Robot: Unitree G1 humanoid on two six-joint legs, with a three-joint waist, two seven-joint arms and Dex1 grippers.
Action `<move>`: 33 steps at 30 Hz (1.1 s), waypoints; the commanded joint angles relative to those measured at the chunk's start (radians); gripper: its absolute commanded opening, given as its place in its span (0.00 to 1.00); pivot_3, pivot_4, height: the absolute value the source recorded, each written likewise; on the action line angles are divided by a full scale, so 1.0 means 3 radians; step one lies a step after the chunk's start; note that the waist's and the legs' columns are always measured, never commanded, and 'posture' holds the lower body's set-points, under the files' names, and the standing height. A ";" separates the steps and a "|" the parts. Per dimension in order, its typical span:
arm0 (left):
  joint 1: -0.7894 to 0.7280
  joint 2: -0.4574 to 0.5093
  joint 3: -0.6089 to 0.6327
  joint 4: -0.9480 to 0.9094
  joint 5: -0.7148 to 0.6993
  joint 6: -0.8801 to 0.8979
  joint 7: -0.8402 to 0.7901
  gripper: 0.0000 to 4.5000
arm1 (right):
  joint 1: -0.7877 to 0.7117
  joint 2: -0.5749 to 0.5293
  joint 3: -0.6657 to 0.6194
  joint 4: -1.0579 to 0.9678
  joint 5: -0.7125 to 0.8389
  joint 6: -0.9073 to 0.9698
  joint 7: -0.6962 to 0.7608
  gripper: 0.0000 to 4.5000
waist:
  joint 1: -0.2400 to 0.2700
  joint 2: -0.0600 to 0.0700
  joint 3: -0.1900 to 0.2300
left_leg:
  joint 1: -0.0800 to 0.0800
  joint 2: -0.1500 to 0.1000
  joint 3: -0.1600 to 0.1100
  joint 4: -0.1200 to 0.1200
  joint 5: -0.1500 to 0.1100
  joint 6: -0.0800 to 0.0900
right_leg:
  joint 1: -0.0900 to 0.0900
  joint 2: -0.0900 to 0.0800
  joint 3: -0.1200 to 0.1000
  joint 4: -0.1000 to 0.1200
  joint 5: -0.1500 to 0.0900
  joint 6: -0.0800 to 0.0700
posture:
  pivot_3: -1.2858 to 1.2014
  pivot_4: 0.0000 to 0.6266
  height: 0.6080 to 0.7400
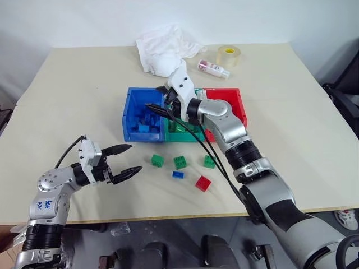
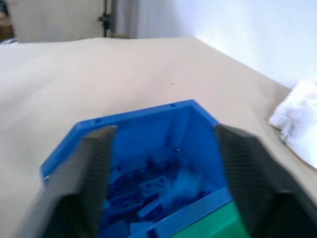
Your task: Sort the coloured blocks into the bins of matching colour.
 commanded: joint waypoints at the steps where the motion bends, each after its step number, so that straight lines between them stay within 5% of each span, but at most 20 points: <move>1: 0.0029 -0.0001 0.0063 -0.0109 -0.0031 -0.0053 0.0022 1.00 | -0.0016 0.0001 -0.0109 -0.0150 0.0034 -0.0121 0.0070 0.99 | -0.0014 0.0000 0.0000 | 0.0000 0.0000 0.0000 -0.0001 0.0000 0.0000 | -0.0001 0.0000 0.0000 0.0000 0.0000 0.0000 | 0.52 0.24 1.00; 8: -0.0075 -0.0053 -0.0006 -0.0010 0.0001 -0.0076 0.0016 1.00 | 0.0834 -0.0571 -0.0103 -0.1496 0.0279 0.0261 0.0666 0.99 | 0.0030 0.0000 0.0000 | 0.0000 0.0000 -0.0006 -0.0002 0.0000 -0.0001 | 0.0001 0.0000 0.0000 0.0000 0.0000 0.0000 | 0.52 0.24 1.00; 14: -0.0135 -0.0059 -0.0045 0.0126 0.0031 -0.0123 -0.0052 1.00 | 0.1993 -0.1763 -0.0300 -0.2928 0.0719 0.1004 0.1346 0.99 | 0.0110 0.0000 0.0001 | -0.0006 -0.0002 0.0003 0.0002 -0.0001 0.0003 | 0.0002 -0.0001 0.0002 -0.0014 0.0000 0.0000 | 0.52 0.24 1.00; 22: -0.0099 -0.0008 0.0017 0.0325 0.0029 -0.0245 -0.0188 1.00 | 0.3152 -0.2822 -0.0952 -0.3619 0.0973 0.1535 0.1495 0.99 | 0.0120 -0.0004 0.0003 | -0.0006 0.0007 0.0025 0.0017 -0.0002 0.0003 | 0.0008 0.0000 0.0005 -0.0022 0.0000 0.0001 | 0.52 0.24 1.00; 33: -0.0074 -0.0078 0.0007 0.0178 0.0021 -0.0229 -0.0080 1.00 | 0.2576 -0.2494 -0.0281 -0.2995 0.0559 0.1321 0.1304 0.99 | 0.0185 -0.0006 0.0003 | -0.0006 0.0008 0.0025 0.0024 -0.0003 0.0004 | 0.0007 0.0000 0.0008 -0.0022 0.0000 0.0001 | 0.52 0.24 1.00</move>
